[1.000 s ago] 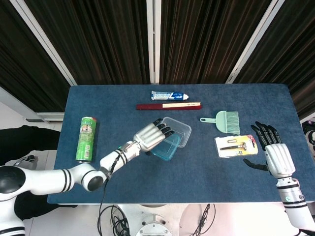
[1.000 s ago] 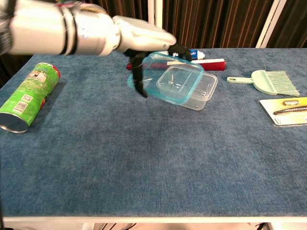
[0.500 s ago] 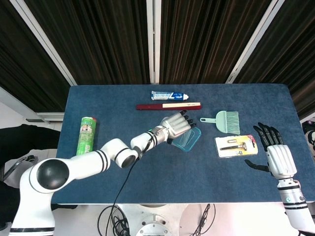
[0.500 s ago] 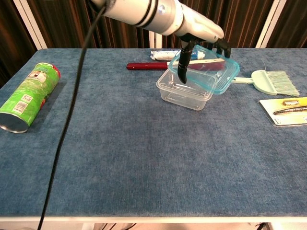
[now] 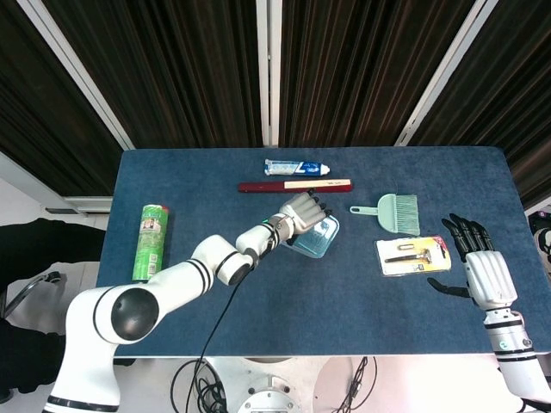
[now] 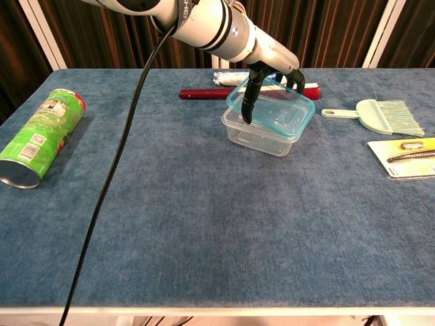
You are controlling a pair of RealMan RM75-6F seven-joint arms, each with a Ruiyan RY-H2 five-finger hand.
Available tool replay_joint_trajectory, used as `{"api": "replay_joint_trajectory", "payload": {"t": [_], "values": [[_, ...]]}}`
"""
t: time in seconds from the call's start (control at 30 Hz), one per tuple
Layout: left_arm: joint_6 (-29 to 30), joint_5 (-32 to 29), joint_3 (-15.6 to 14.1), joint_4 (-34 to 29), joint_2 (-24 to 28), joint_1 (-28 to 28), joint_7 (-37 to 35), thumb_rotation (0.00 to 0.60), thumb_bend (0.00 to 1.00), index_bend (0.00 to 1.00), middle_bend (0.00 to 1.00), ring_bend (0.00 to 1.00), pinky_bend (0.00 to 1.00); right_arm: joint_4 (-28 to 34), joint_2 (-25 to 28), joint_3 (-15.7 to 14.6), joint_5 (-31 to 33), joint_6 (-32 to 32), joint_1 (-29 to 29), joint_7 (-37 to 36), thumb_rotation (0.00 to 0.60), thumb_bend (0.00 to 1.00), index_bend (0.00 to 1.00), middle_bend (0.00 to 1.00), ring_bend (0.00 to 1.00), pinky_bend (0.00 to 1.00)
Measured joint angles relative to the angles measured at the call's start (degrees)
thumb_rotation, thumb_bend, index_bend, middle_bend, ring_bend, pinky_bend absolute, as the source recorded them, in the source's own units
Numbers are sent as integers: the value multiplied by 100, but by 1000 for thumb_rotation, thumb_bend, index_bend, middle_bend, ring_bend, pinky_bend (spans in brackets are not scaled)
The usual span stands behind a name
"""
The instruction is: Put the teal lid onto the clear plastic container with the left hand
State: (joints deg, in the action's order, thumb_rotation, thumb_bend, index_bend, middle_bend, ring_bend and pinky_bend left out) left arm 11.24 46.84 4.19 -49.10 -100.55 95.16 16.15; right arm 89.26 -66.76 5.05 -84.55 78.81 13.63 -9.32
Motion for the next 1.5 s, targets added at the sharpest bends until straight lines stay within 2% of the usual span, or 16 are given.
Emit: {"api": "replay_joint_trajectory", "payload": {"t": [0.13, 0.5, 0.93, 1.4, 1.5], "values": [[-92, -7, -158, 67, -42, 78, -173, 600, 163, 317, 249, 106, 0, -30, -21, 16, 15, -35, 7, -22, 600, 34, 0, 0, 0, 0], [-116, 60, -336, 82, -27, 176, -577, 600, 162, 316, 249, 107, 0, -24, -20, 28, 33, -41, -25, -15, 600, 34, 0, 0, 0, 0], [-264, -177, -641, 258, -108, 426, -1022, 600, 160, 293, 234, 107, 0, 9, -17, 28, 18, -17, -67, 19, 600, 35, 0, 0, 0, 0], [-498, -362, -1028, 464, -219, 737, -1515, 600, 149, 250, 215, 107, 0, 28, -7, 44, 28, -1, -102, 38, 600, 36, 0, 0, 0, 0], [-532, -372, -1109, 459, -216, 805, -1610, 600, 139, 208, 189, 92, 0, 38, -1, 47, 30, 7, -112, 41, 600, 36, 0, 0, 0, 0]]}}
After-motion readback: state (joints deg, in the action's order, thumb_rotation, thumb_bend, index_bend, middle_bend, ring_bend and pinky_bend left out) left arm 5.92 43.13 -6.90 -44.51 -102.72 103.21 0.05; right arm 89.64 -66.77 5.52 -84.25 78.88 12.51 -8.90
